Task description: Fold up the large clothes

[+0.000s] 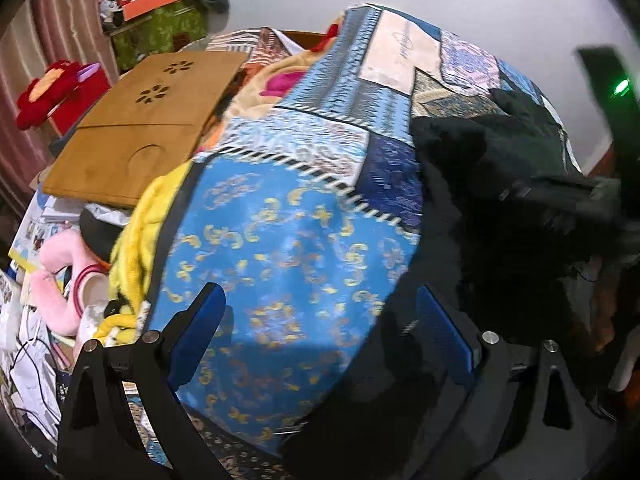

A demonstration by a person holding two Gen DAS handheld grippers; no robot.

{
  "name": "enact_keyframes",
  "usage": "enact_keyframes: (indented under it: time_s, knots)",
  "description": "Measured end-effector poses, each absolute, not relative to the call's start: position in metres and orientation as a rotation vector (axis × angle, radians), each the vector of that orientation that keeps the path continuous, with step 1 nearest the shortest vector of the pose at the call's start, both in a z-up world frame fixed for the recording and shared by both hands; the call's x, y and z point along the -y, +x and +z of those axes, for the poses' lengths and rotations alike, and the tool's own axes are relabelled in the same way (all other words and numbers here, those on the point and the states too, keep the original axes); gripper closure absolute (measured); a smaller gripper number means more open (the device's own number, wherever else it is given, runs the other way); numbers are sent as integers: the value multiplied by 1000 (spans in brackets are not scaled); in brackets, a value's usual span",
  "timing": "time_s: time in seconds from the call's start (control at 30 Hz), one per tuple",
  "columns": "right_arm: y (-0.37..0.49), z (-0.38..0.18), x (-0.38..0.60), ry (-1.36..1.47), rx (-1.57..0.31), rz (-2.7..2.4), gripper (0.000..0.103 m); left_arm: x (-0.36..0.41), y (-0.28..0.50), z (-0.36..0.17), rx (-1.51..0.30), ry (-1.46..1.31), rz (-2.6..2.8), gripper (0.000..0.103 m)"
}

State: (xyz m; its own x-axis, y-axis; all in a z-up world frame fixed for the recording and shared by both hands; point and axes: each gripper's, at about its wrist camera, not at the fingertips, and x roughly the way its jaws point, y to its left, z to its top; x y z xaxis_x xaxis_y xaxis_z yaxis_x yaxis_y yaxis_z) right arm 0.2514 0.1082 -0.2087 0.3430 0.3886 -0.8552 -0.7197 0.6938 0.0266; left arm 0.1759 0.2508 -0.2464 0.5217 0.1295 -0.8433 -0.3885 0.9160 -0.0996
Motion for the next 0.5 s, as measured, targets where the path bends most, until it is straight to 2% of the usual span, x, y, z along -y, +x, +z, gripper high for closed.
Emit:
enact_keyframes:
  time_s: [0.37, 0.5]
  knots:
    - [264, -96, 35, -45, -801, 665, 86, -210, 201, -230, -955, -256, 245, 6]
    - [267, -77, 85, 35, -742, 582, 86, -194, 206, -222, -943, -241, 229, 6]
